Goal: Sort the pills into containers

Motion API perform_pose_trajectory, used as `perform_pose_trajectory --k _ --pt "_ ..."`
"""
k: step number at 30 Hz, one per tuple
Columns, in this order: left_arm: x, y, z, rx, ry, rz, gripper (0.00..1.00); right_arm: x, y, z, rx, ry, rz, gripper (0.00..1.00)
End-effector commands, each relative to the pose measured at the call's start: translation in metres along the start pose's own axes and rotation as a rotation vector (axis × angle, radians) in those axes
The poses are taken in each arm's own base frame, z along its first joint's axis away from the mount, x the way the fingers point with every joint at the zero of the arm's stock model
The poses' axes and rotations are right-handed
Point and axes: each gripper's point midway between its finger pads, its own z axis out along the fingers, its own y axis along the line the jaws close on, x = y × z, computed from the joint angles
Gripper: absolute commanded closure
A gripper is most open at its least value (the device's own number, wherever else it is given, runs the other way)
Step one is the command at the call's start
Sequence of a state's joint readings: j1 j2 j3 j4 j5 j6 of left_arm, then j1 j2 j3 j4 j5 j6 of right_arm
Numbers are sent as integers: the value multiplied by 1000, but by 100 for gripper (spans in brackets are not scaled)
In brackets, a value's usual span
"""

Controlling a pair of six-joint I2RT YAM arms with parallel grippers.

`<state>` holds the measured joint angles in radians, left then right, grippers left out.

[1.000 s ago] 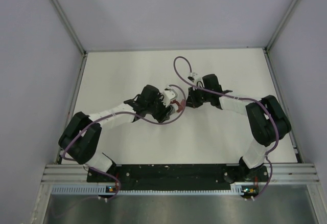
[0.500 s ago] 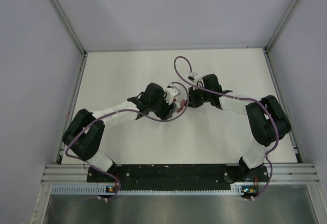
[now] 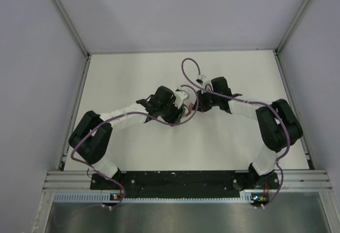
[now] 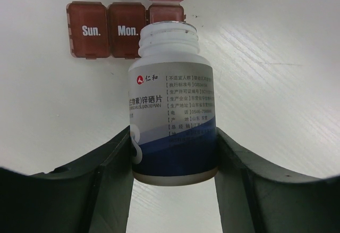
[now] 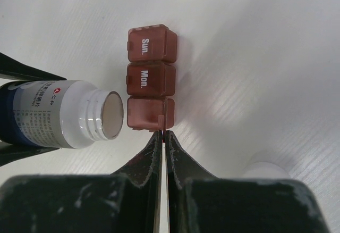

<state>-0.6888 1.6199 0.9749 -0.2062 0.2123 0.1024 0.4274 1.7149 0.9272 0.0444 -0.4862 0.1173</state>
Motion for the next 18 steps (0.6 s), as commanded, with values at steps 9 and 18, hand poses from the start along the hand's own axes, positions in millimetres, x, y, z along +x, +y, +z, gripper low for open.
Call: perform_pose_trajectory --k 9,18 --pt "-26 -4 -2 -10 -28 -50 100 -23 3 -9 -7 -78 -22 100" --pt "-30 -10 -2 2 -16 -69 100 -22 2 -9 -4 -77 -19 100"
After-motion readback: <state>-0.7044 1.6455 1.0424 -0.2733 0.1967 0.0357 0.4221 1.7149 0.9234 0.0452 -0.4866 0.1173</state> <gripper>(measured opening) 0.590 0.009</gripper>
